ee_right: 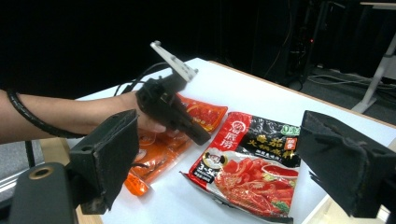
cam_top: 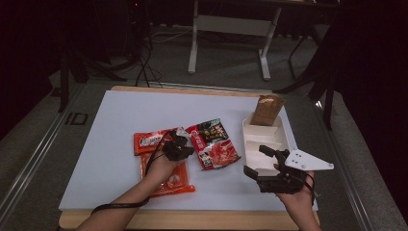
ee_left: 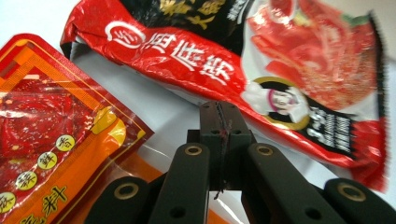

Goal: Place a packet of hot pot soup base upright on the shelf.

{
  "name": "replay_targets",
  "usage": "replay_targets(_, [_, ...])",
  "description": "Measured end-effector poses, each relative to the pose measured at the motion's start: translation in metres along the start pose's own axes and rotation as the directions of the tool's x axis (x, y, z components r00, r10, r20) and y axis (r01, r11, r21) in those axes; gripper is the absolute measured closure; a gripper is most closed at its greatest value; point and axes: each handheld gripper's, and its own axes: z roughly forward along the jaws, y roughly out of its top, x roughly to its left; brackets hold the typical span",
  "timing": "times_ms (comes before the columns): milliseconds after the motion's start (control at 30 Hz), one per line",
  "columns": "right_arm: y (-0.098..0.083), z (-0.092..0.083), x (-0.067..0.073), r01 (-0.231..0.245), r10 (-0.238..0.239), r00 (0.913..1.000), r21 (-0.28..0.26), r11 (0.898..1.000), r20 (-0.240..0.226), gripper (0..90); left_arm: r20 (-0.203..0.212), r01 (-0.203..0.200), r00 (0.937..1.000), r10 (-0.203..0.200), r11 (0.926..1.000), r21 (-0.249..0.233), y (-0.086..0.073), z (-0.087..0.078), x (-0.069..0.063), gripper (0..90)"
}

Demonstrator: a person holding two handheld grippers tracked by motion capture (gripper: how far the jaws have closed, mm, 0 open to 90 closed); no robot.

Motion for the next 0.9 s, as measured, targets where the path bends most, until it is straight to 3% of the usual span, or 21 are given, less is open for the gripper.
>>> replay_targets(133, [0.001, -0.001, 0.001, 0.0, 0.0, 1.0, -0.001, 1.0, -0.002, 12.9, -0.02, 0.011, 0.9997, -0.01, 0.9988, 0.048, 0.004, 0.01, 0.002, 89.7])
replay_targets(433, [-0.001, 0.002, 0.002, -0.007, 0.007, 1.0, 0.009, 1.0, -0.005, 12.8, -0.062, 0.044, 0.9973, -0.04, 0.9972, 0.06, 0.014, 0.019, 0.011, 89.7])
replay_targets(733, [-0.004, 0.002, -0.002, -0.045, 0.046, 0.9989, 0.003, 0.999, -0.008, 10.5, -0.089, 0.03, 0.9957, -0.023, 0.9966, 0.077, 0.031, 0.029, 0.015, 89.7])
replay_targets(900, [-0.007, 0.001, -0.006, -0.034, 0.034, 0.9994, 0.012, 0.999, -0.003, 12.6, -0.087, 0.034, 0.9959, -0.026, 0.9961, 0.081, 0.038, 0.034, 0.018, 89.7])
